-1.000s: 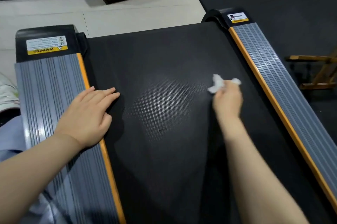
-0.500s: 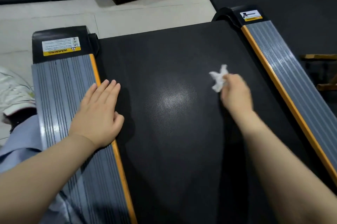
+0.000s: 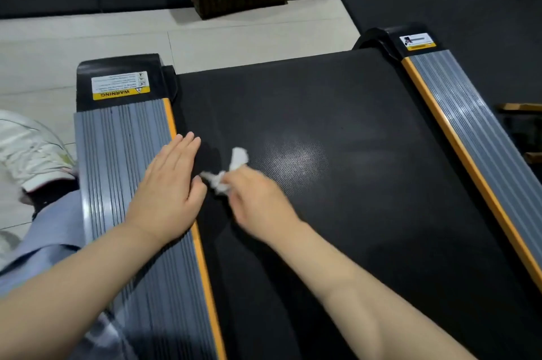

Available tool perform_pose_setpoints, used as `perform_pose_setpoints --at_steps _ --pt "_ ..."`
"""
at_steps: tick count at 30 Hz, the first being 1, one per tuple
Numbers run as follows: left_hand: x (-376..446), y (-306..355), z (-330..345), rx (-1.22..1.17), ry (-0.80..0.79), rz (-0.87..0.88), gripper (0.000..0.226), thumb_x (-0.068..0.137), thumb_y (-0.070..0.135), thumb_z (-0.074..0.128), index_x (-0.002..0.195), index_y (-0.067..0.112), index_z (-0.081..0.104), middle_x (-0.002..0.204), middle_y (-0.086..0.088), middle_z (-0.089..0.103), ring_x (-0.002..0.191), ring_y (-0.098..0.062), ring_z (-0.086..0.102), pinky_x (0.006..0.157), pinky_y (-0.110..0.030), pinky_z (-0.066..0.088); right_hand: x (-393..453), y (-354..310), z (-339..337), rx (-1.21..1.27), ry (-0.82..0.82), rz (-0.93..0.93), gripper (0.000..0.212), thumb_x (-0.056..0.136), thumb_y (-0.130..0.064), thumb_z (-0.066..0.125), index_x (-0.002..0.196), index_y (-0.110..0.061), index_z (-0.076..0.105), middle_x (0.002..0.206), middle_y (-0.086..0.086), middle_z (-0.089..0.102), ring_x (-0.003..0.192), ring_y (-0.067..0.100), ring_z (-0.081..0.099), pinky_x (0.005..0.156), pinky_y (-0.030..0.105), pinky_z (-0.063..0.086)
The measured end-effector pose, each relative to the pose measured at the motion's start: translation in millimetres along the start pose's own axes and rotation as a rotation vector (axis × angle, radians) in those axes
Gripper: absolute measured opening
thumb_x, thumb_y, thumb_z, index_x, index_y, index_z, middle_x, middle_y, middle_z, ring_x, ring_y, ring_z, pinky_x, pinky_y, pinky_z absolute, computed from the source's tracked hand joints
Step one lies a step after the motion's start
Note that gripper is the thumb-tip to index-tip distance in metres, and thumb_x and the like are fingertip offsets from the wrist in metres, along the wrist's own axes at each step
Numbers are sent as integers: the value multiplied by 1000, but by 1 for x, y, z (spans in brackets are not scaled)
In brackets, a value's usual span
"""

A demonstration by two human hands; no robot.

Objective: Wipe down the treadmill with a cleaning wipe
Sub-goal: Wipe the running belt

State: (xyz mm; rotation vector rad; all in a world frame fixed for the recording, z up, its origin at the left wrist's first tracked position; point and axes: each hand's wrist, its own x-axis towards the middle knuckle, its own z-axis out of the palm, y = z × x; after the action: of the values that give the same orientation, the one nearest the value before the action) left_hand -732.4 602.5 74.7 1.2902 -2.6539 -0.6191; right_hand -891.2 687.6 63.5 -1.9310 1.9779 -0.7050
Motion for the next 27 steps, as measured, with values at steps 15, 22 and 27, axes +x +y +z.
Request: perform_pose_setpoints --at_steps 15,22,27 --pt "35 -33 -16 212 29 13 75 89 44 27 156 11 23 165 -8 16 152 -21 9 124 -38 6 -12 236 -161 -319 521 1031 30 97 -17 48 116 0 62 119 25 60 109 42 57 92 41 43" --pt "35 -32 -15 209 5 9 75 91 43 27 157 9 18 165 -9 11 153 -21 5 125 -39 4 57 62 -25 -95 264 297 6 98 -27 56 99 -23 52 85 4 59 76 33 60 63 29 39" --pt "35 -32 -16 211 -23 23 75 91 45 27 155 6 22 165 -13 11 153 -24 6 124 -37 1 52 11 10 -4 -91 -57 23 85 -5 56 107 -8 63 100 8 62 94 28 59 81 39 50"
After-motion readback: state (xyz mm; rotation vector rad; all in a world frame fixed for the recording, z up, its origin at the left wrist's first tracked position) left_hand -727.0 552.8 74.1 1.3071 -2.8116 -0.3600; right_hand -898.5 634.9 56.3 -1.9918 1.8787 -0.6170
